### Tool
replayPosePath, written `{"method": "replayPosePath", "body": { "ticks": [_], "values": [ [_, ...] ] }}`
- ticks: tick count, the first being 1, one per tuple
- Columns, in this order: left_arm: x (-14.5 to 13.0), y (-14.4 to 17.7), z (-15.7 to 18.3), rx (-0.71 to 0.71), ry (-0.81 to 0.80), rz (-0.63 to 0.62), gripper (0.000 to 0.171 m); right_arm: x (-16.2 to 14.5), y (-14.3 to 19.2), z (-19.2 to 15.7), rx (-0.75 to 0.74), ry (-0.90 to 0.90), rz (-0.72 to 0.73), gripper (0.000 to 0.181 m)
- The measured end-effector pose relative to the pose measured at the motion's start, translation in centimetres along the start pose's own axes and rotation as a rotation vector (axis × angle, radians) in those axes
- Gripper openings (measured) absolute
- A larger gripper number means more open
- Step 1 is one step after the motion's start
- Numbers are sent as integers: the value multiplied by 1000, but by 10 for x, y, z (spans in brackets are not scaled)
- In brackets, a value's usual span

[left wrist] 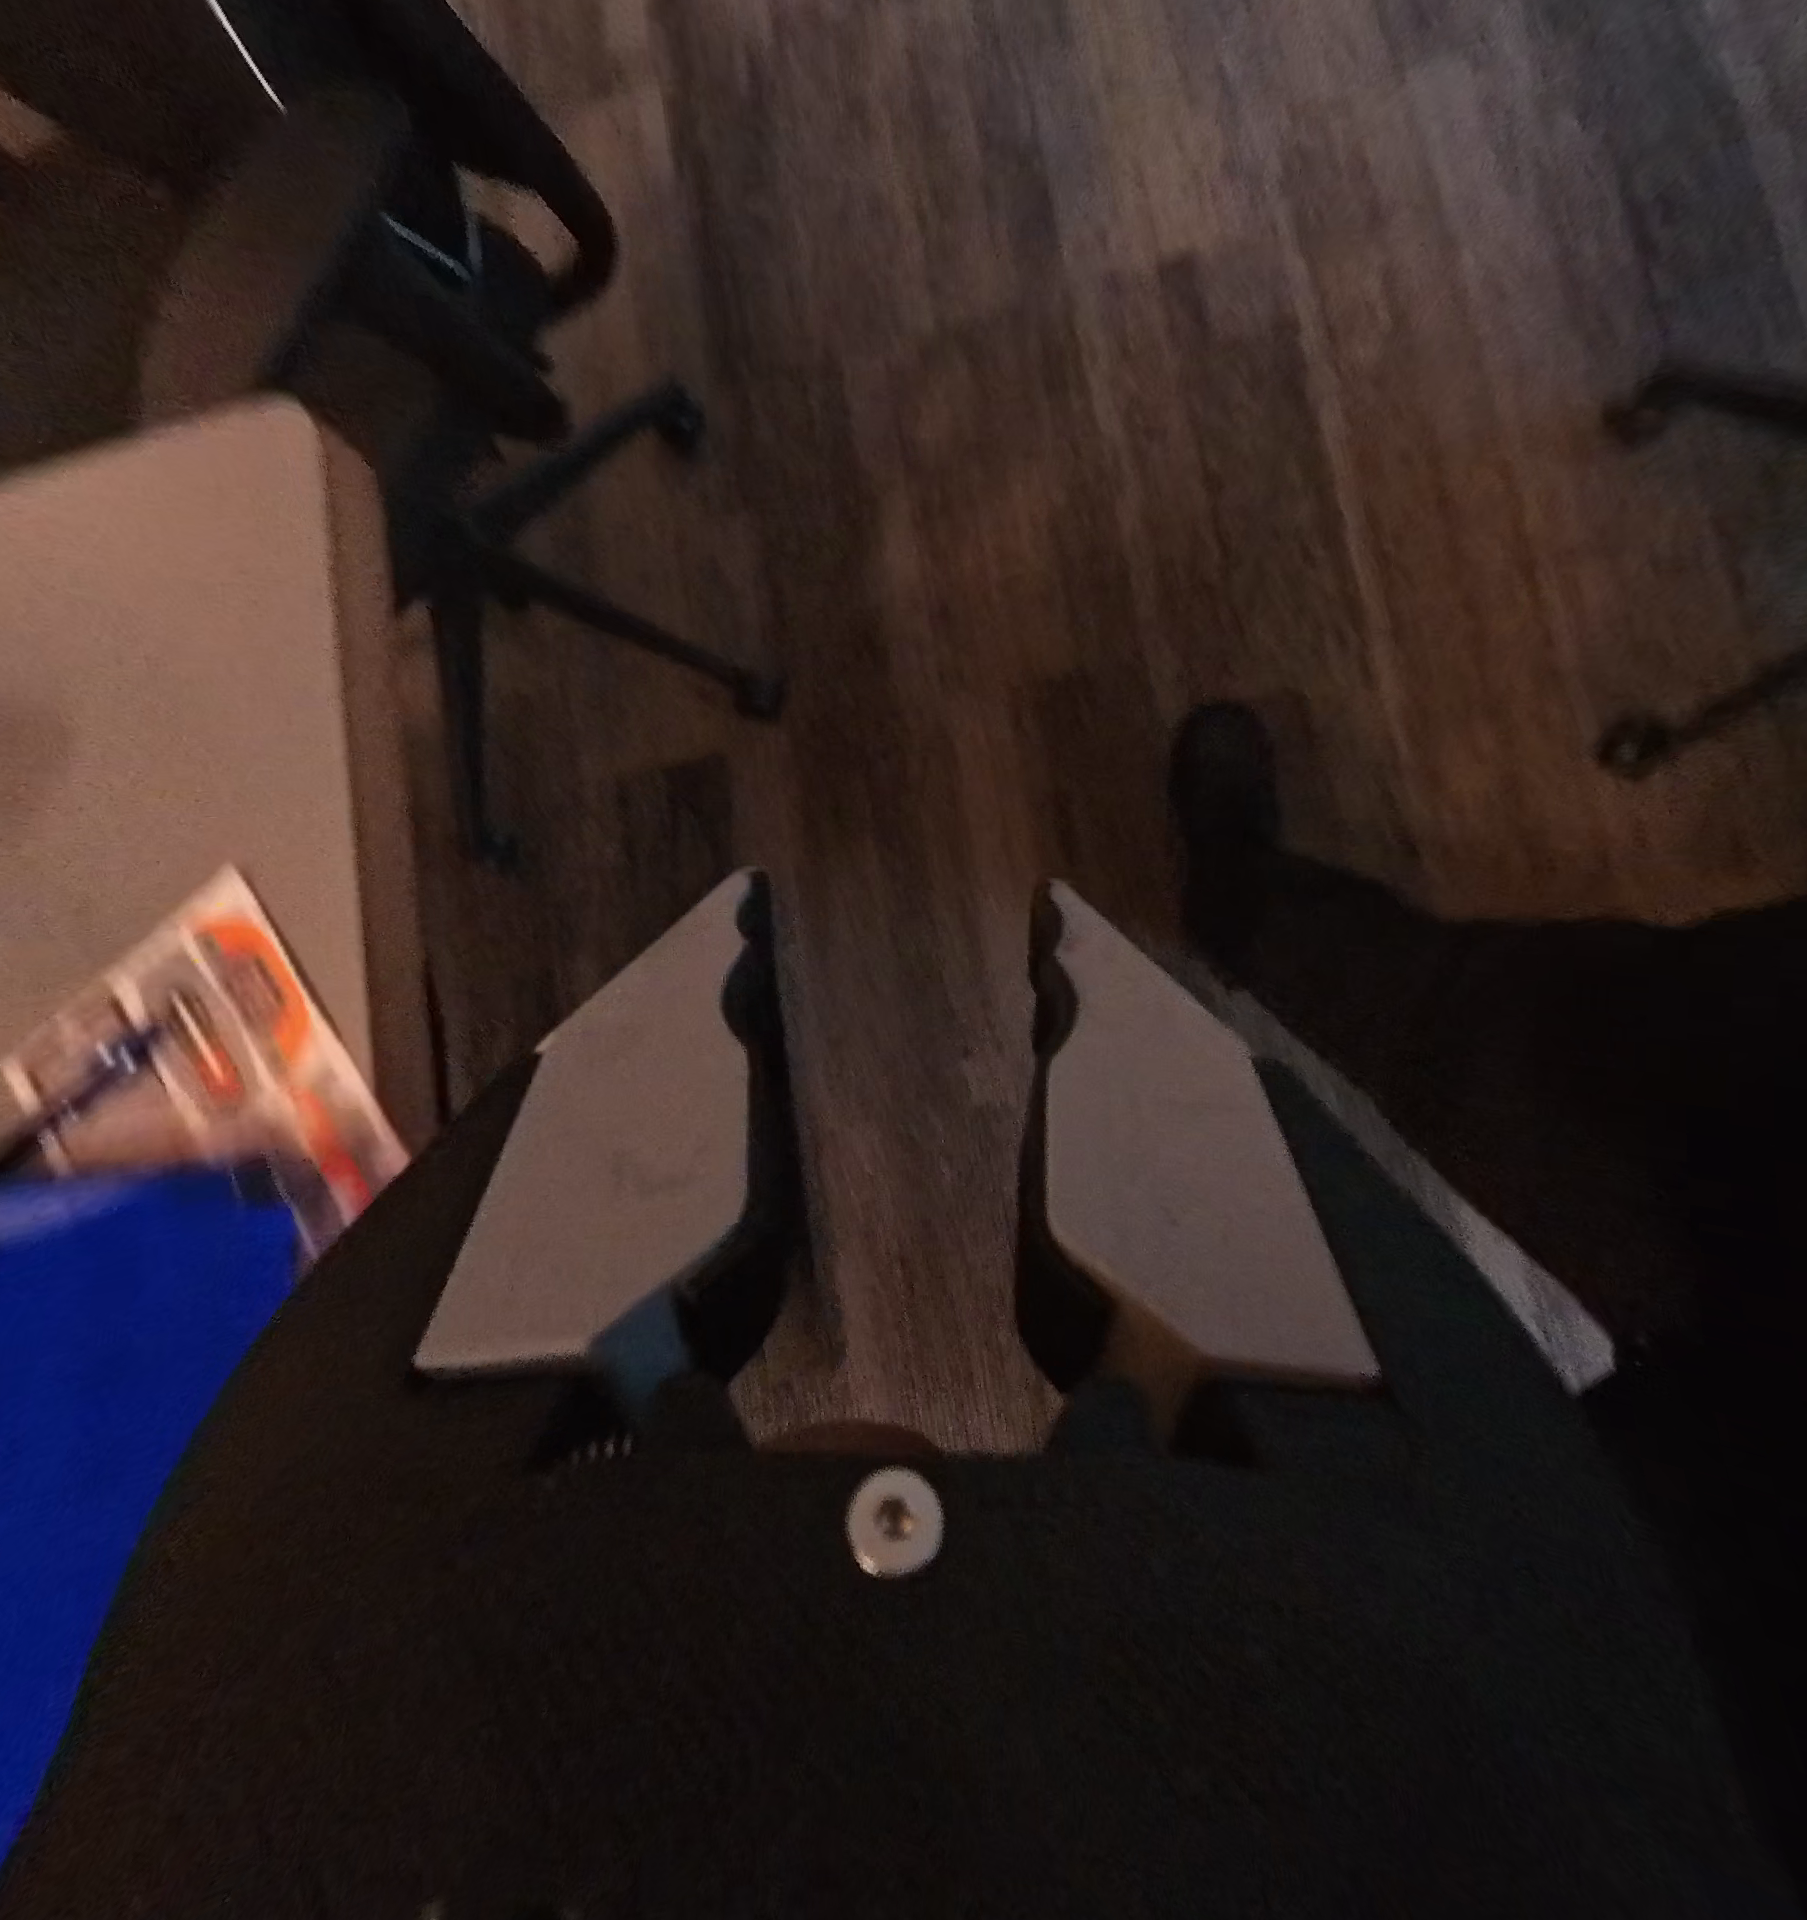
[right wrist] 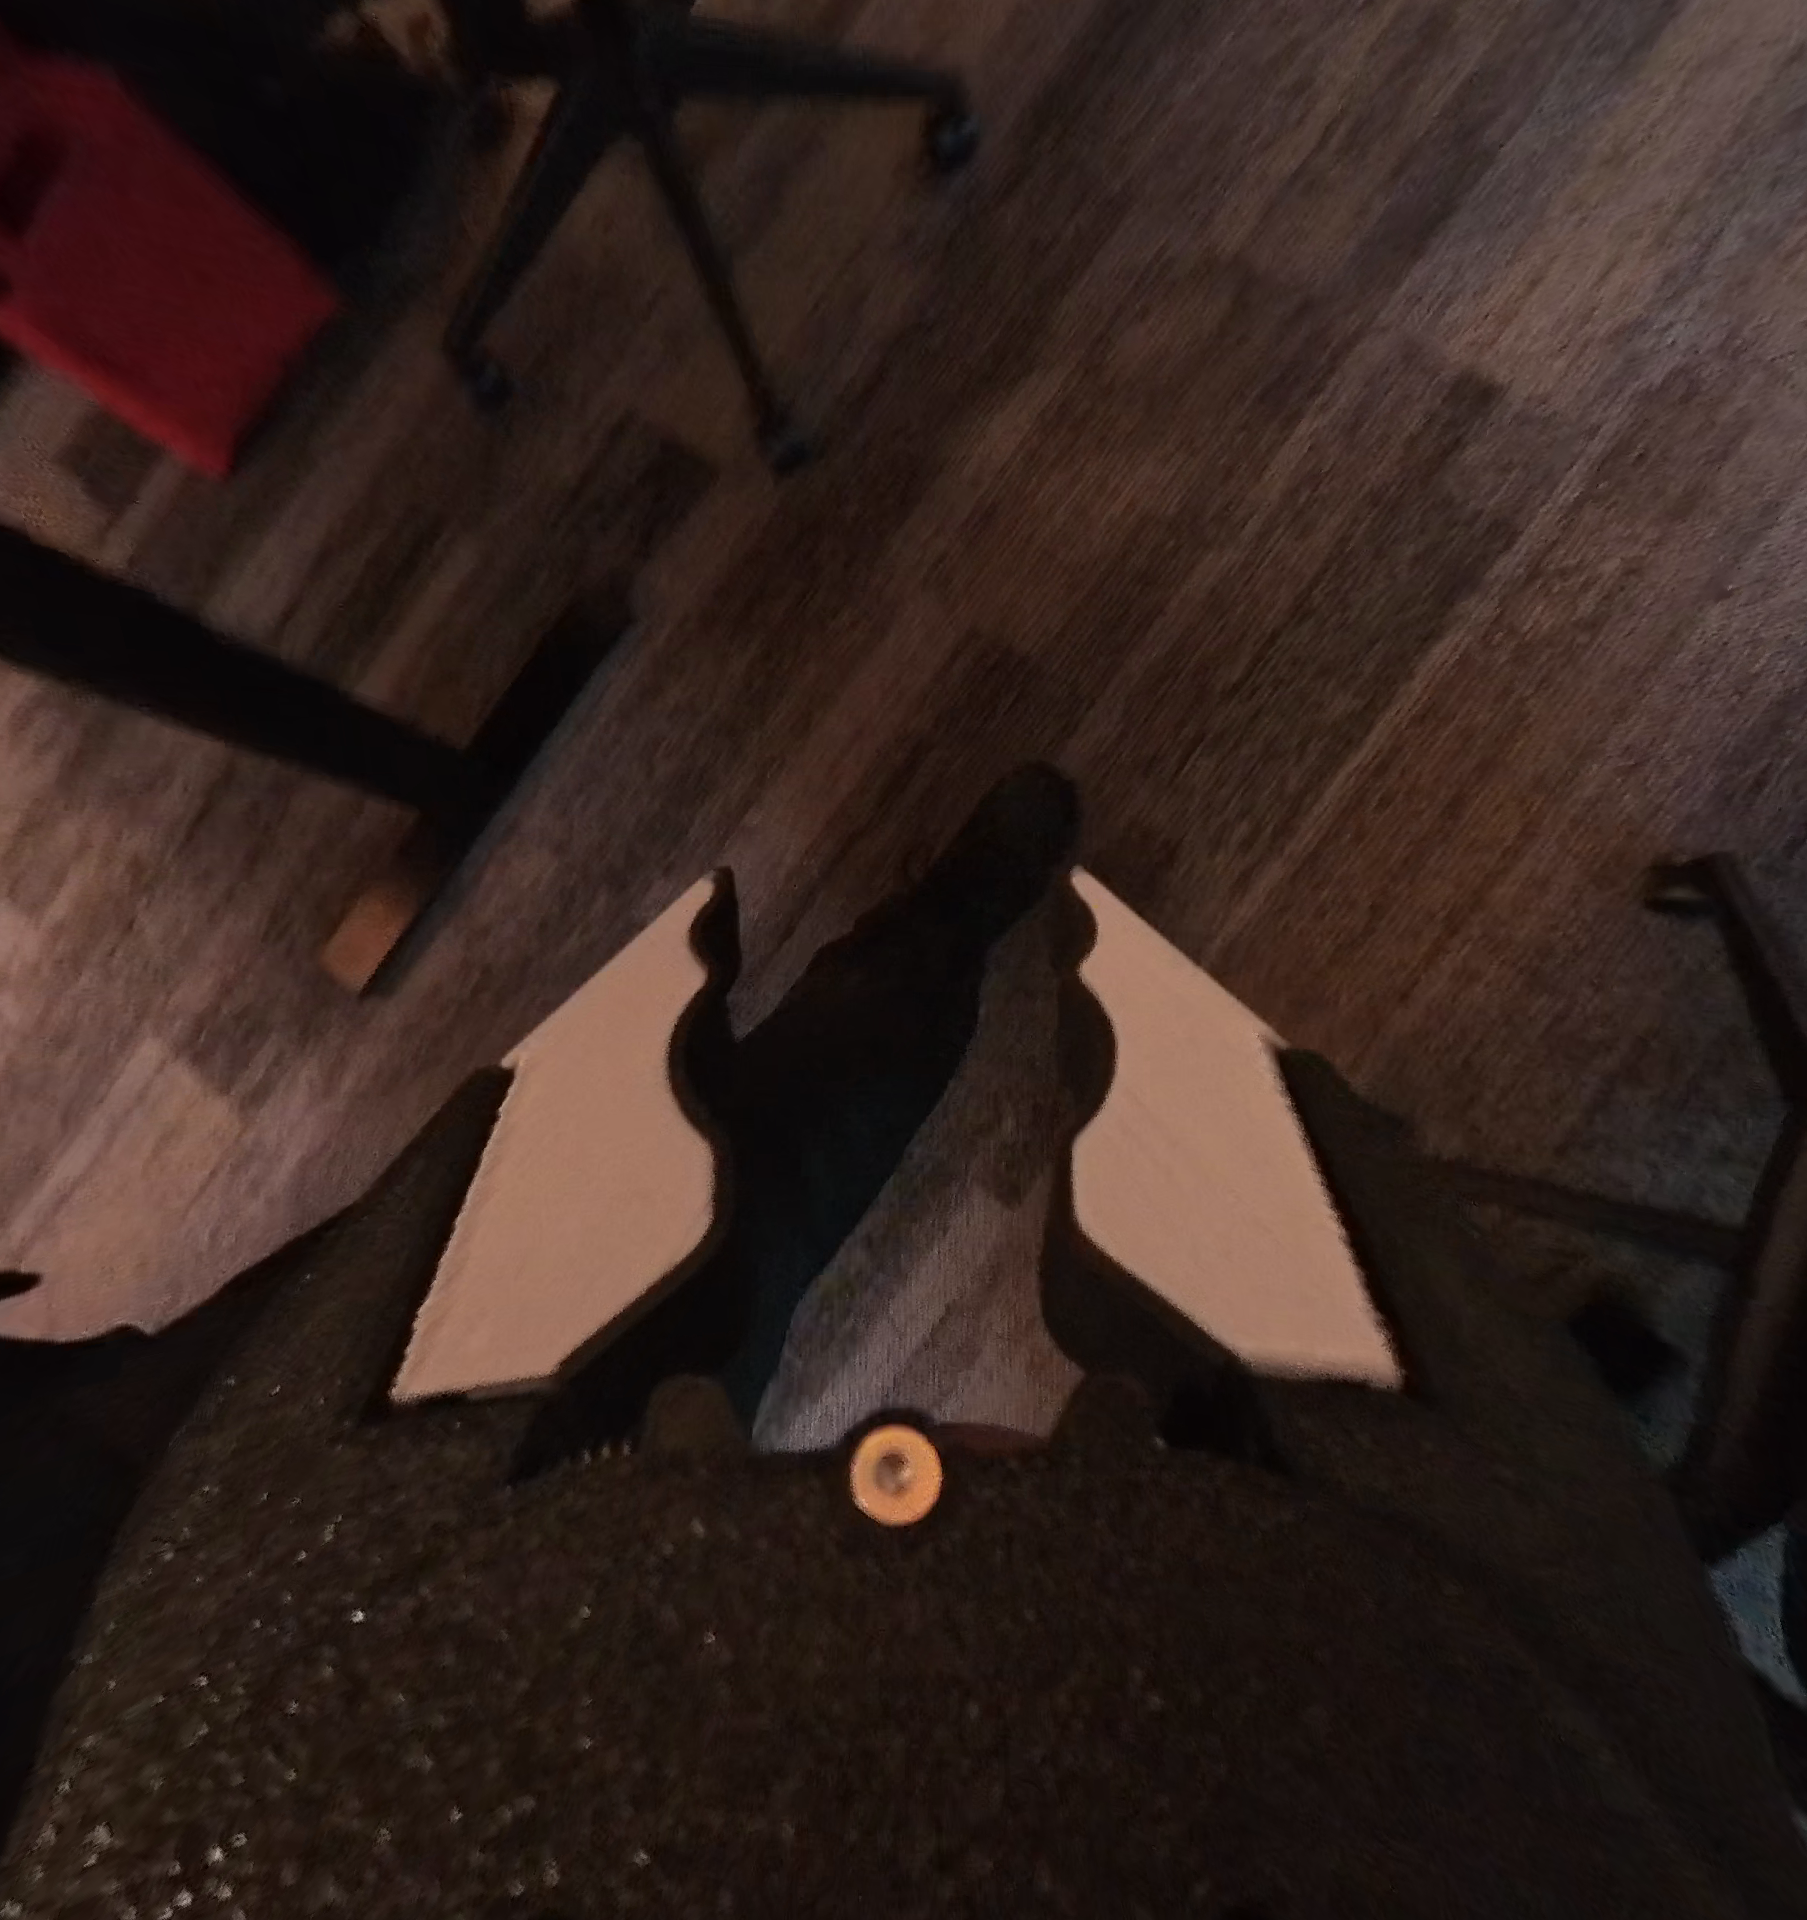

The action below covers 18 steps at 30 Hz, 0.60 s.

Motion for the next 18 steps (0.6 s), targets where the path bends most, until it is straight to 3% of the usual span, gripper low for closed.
{"method": "replayPosePath", "body": {
  "ticks": [4, 7, 11, 14, 18],
  "values": [
    [97, -79, -21, 115, -24, 11, 34, 74, -63, 66, -63, 20, 13, 58],
    [186, -136, -17, 5, -66, -12, 40, 160, -81, 122, -89, 1, 45, 58],
    [324, -210, -10, -139, -147, 49, 51, 286, -85, 210, -169, 18, 169, 59],
    [416, -279, 6, -235, -250, 115, 57, 370, -76, 303, -320, -65, 290, 59],
    [531, -377, 46, -456, -400, 184, 68, 443, -50, 403, -448, -160, 438, 60]
  ]
}}
Point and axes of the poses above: each gripper's, where its closed fingertips meet, y back along the fingers, x out of its top, z = x × y across the jaws, the point moved 6 cm from there along y, back along the fingers, and after that the axes turned 2 degrees about -x, right-handed, at the moved point
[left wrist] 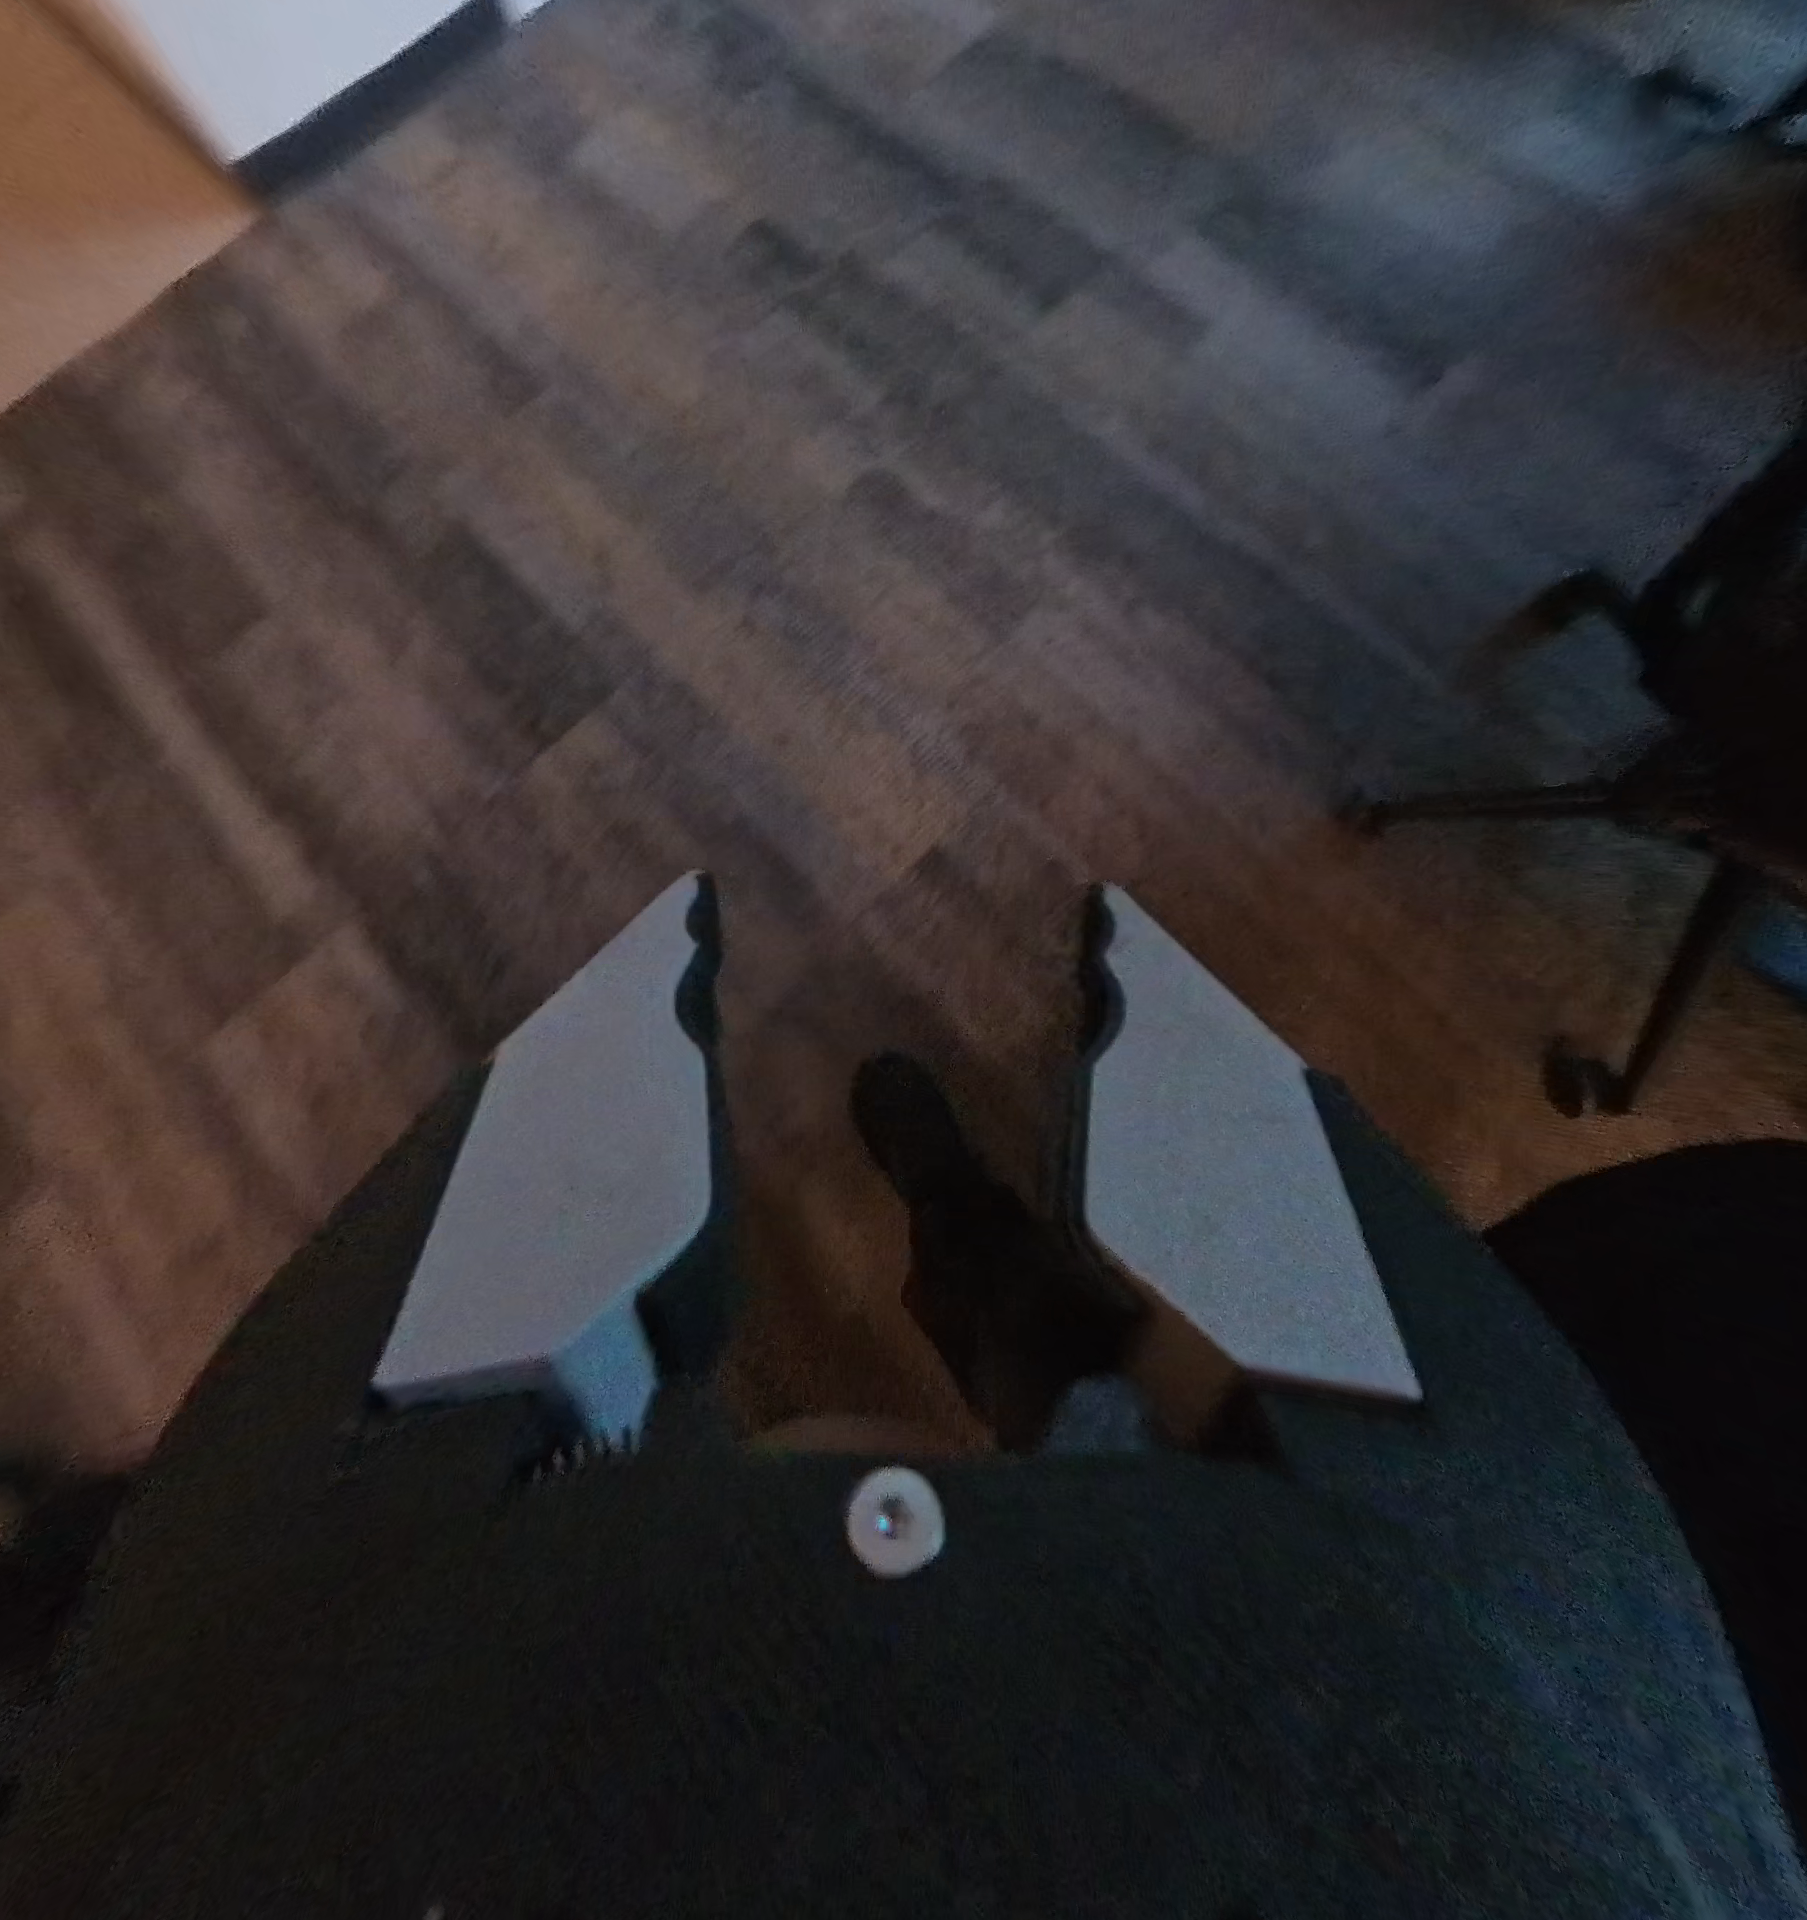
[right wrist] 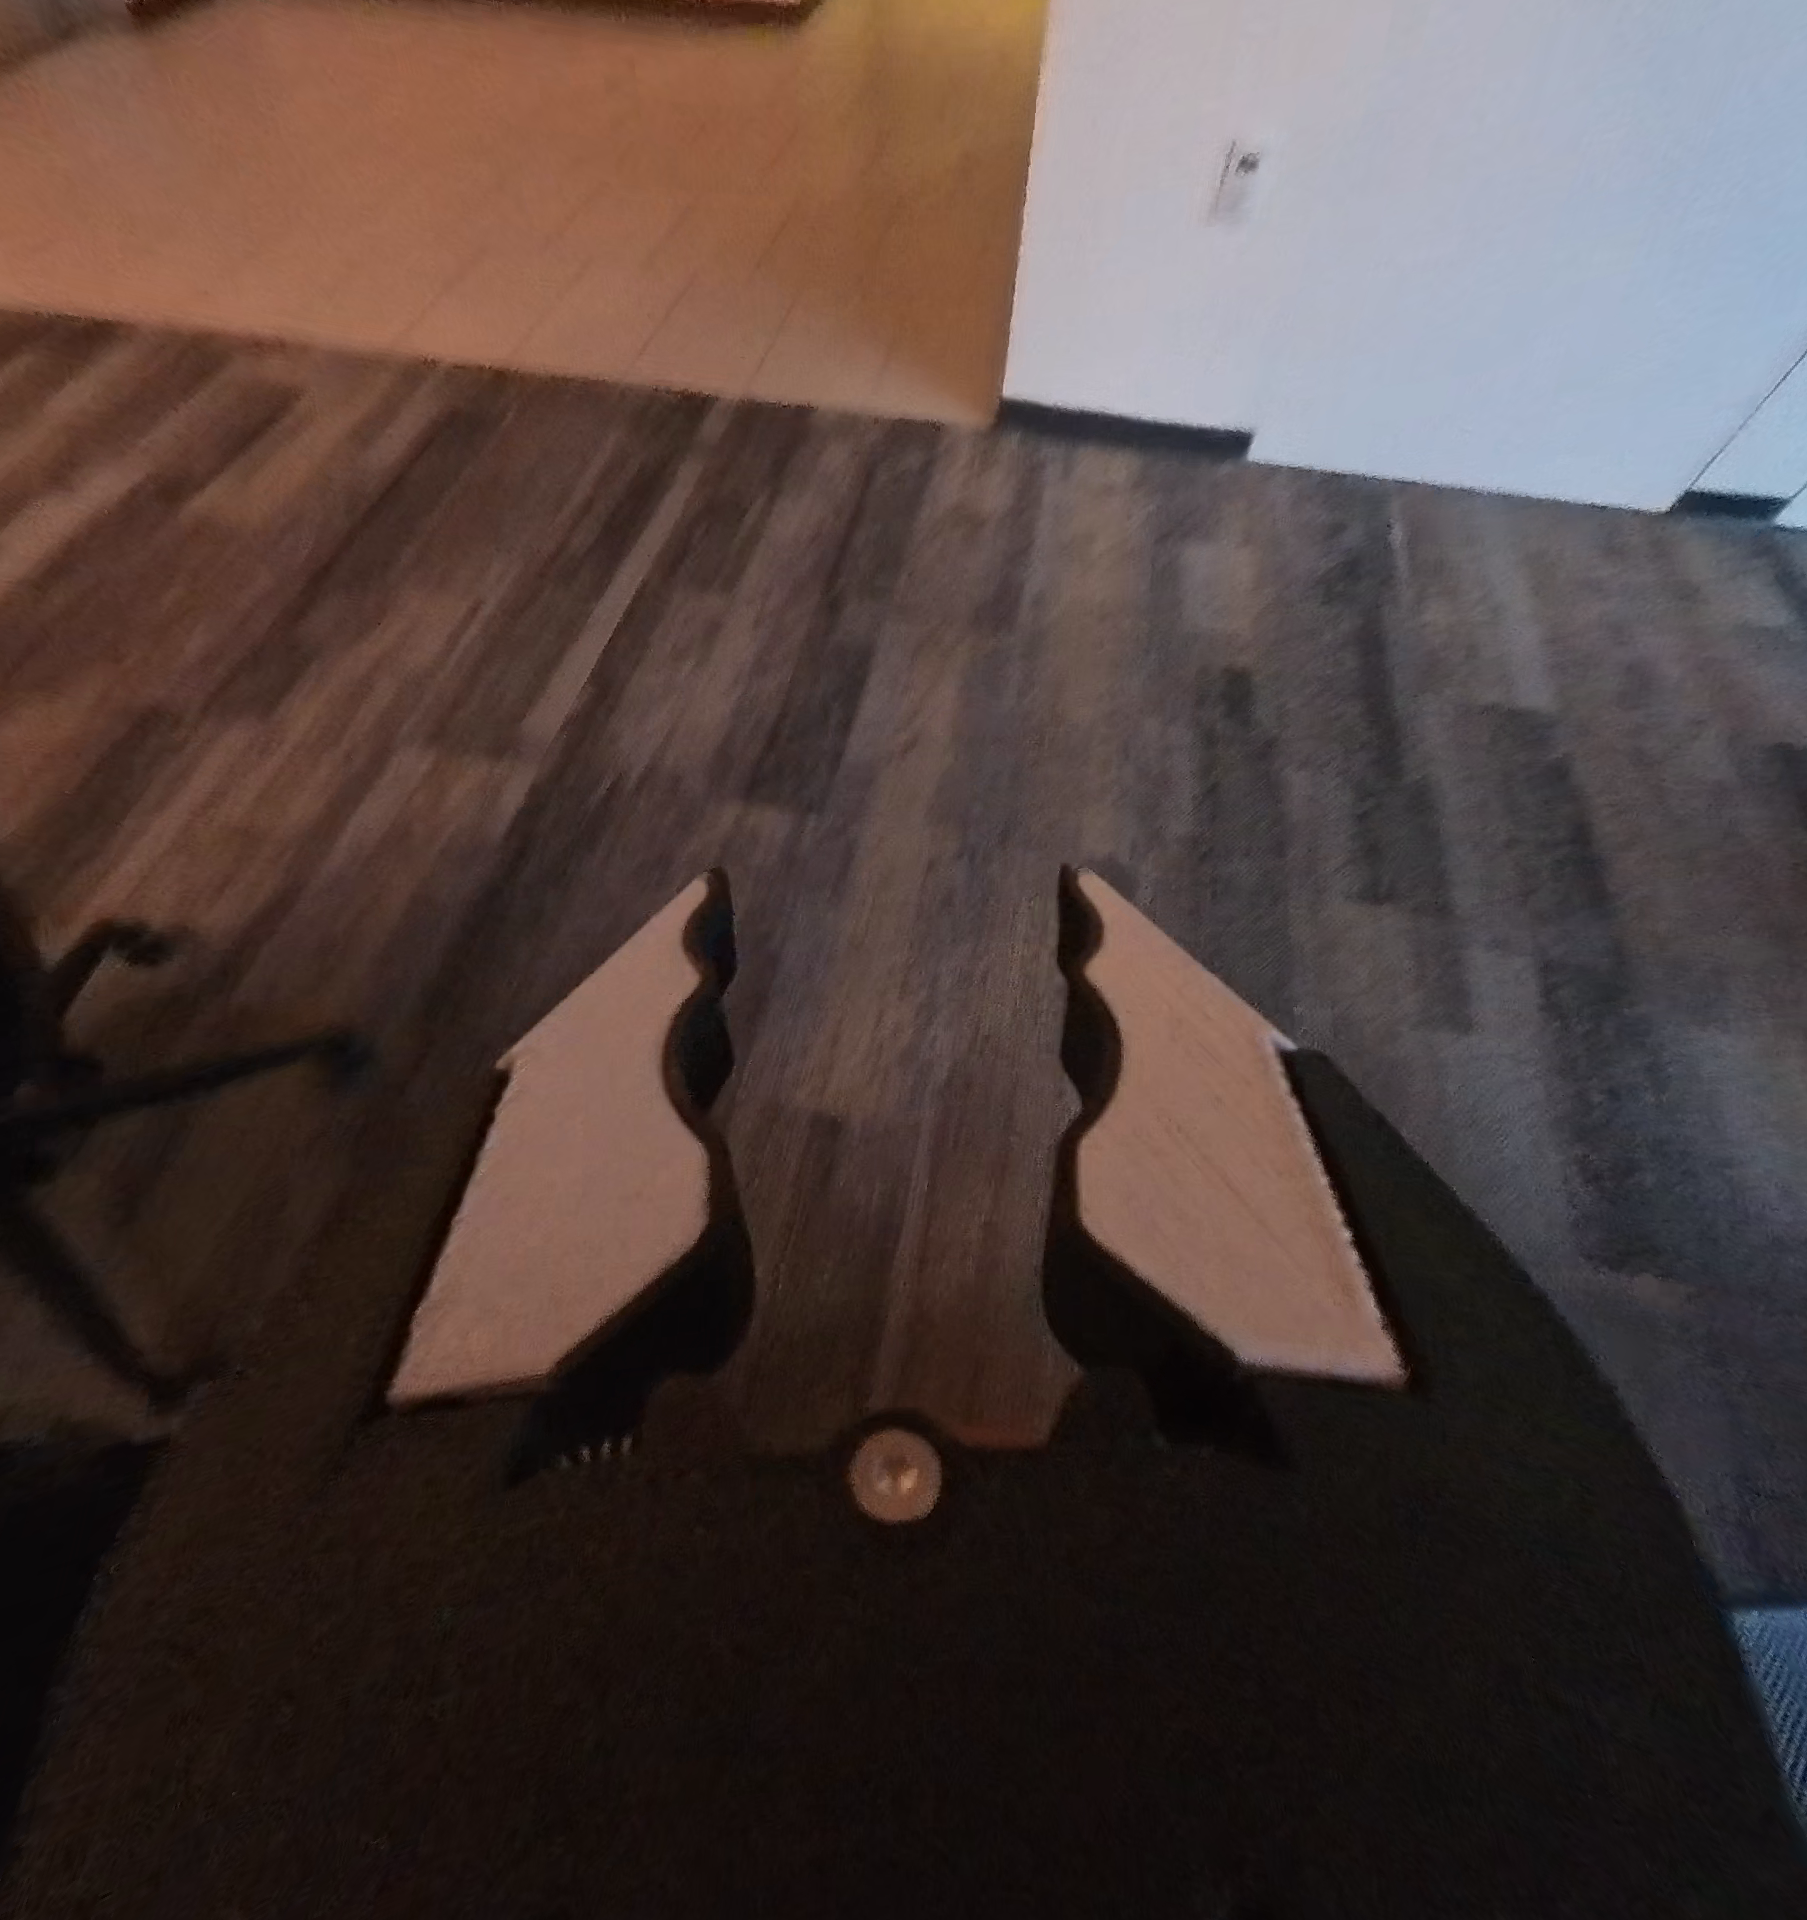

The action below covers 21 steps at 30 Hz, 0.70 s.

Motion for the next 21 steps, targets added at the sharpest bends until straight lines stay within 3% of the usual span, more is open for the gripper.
{"method": "replayPosePath", "body": {
  "ticks": [3, 8, 11, 15, 19, 21],
  "values": [
    [65, -89, -26, -181, -95, 22, 58, -7, -34, 12, 108, -5, -153, 55],
    [183, -206, -27, -434, -336, -69, 52, -86, -70, 31, 19, -140, -674, 49],
    [252, -270, -8, -568, -470, -115, 62, -97, -84, 69, -131, -359, -641, 45],
    [321, -376, 20, -588, -646, -134, 58, -118, -115, 160, -306, -640, -526, 51],
    [384, -457, 63, -617, -649, -224, 60, -140, -152, 270, -283, -768, -473, 50],
    [413, -495, 83, -575, -682, -283, 60, -158, -164, 326, -248, -810, -525, 41]
  ]
}}
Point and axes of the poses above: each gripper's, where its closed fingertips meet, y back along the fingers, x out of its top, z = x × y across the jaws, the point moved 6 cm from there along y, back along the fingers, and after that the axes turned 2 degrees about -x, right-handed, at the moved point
